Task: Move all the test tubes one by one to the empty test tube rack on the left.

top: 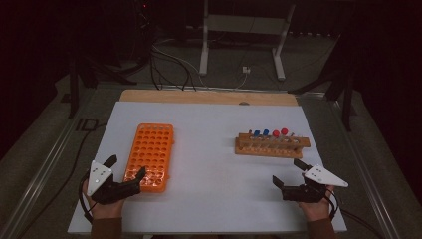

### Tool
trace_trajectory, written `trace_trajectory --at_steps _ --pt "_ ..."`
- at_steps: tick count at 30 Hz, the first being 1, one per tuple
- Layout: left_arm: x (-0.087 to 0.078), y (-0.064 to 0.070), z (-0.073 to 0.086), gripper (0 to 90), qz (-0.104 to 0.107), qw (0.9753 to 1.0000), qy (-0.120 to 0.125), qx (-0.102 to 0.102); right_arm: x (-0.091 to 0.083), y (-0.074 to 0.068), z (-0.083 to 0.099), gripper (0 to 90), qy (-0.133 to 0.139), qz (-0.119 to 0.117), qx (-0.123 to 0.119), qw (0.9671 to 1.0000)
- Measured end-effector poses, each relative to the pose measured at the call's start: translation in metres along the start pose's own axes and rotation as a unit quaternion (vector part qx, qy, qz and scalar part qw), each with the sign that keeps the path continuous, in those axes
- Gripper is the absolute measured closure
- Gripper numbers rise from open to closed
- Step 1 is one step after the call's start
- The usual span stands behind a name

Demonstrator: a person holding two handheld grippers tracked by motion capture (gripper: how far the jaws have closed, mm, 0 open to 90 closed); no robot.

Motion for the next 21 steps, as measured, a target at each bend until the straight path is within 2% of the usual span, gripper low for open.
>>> trace_trajectory --at_steps 4,13,19,21 --pt "0.000 0.001 0.001 0.6 -0.008 1.0000 -0.002 0.006 -0.001 0.001 -0.001 0.1 0.005 0.002 0.002 1.0000" --pt "-0.002 -0.003 0.000 0.6 -0.019 0.9998 0.005 -0.004 -0.001 0.003 -0.004 0.0 0.017 0.002 0.010 0.9998" --pt "0.000 -0.003 0.002 0.6 -0.018 0.9998 0.003 -0.010 -0.001 0.008 -0.015 0.1 0.030 0.001 0.021 0.9993" --pt "0.000 -0.004 0.002 0.7 -0.018 0.9998 0.003 -0.011 0.000 0.011 -0.020 0.1 0.028 0.003 0.018 0.9994"
Point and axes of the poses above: each handheld gripper's, and its own axes: x roughly forward along the jaws, z roughly out of its underside, y roughly to its right, the point moved 9 cm from there along x, roughly forward along the jaws, and after that the axes turned 2 degrees about -y, right-handed, at the moved point
